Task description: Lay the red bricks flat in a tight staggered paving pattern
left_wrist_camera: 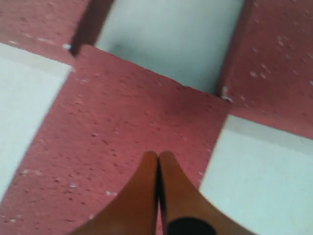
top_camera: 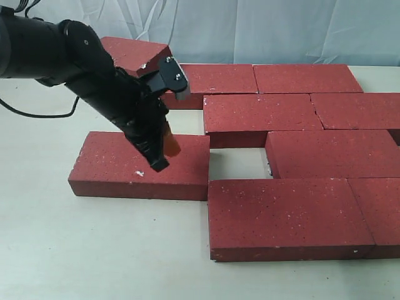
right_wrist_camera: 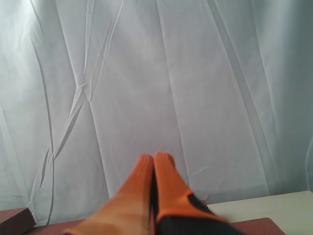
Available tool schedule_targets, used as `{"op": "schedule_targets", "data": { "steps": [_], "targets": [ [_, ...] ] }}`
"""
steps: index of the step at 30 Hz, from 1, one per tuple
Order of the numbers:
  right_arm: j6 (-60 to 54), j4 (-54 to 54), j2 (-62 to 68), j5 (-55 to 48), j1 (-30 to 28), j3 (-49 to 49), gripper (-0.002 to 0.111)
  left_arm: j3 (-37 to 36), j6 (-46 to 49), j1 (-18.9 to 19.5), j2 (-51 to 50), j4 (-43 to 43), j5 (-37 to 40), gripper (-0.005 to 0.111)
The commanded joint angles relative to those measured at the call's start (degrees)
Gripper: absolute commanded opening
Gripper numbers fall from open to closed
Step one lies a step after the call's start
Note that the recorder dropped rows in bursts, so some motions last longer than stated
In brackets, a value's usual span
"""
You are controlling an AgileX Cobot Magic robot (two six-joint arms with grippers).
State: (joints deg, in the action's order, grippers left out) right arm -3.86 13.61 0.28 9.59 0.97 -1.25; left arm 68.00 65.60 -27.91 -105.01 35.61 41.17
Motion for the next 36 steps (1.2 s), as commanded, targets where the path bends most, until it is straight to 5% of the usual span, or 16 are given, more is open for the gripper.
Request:
{"op": "schedule_targets", "data": {
  "steps": [1, 8, 23, 36],
  "targets": [
    [0.1, 0.0, -0.3, 0.1, -0.2, -0.5, -0.001, -0.4, 6.2, -0.3, -2.1, 0.1, 7.2, 0.0],
    [0.1, 0.0, -0.3, 0.1, -0.2, -0.5, -0.001, -0.9, 10.3, -3.6, -8.6, 2.4, 4.5, 0.0],
    [0.1, 0.0, -0.3, 0.0, -0.2, -0.5, -0.001, -0.9, 10.2, -3.9, -9.6, 3.3, 3.0, 0.0],
    [0.1, 0.0, -0.3, 0.0, -0.2, -0.5, -0.001, -0.9, 6.9, -3.6, -1.0, 3.3, 3.9, 0.0]
  ]
}}
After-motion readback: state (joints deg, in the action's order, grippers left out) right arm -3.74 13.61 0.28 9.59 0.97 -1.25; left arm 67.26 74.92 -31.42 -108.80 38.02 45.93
